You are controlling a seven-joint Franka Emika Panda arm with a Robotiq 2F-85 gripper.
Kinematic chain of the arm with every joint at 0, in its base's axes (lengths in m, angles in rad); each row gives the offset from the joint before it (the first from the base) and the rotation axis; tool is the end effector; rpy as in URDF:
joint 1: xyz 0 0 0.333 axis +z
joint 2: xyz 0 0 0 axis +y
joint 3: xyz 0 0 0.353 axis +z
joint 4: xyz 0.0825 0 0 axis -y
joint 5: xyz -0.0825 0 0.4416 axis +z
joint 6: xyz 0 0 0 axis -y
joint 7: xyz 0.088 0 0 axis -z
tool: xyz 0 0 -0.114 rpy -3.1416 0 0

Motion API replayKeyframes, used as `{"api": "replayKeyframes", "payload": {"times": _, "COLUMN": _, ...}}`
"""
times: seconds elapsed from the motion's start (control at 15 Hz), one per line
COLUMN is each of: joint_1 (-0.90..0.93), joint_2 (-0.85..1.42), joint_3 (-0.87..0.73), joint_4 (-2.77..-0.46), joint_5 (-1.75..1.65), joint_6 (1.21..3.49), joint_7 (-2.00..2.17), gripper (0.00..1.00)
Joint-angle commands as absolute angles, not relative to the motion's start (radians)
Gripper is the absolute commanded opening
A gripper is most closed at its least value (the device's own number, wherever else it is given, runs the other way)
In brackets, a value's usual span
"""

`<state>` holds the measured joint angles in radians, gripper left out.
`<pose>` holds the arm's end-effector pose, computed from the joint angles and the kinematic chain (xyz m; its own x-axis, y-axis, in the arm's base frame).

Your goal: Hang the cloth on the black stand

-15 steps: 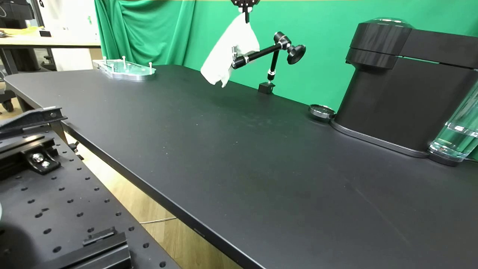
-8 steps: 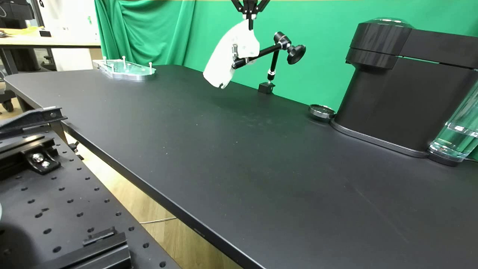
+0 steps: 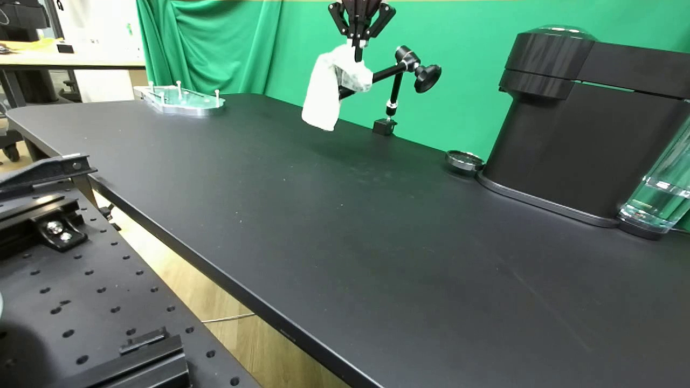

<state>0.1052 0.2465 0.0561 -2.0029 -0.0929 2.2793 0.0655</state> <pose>0.6453 0.1011 0.3312 0.9876 0.1535 0.0327 0.1515 -0.9868 0.0566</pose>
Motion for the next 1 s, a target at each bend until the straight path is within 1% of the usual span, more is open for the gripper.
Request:
{"api": "replayKeyframes", "payload": {"times": 0.0, "joint_1": 0.096, "joint_2": 0.208, "joint_3": 0.057, "joint_4": -2.058, "joint_5": -0.056, "joint_6": 2.320, "joint_7": 0.095, "gripper": 0.00}}
{"api": "replayKeyframes", "payload": {"times": 0.93, "joint_1": 0.071, "joint_2": 0.237, "joint_3": 0.035, "joint_4": -2.043, "joint_5": 0.033, "joint_6": 2.513, "joint_7": 0.133, "gripper": 0.00}}
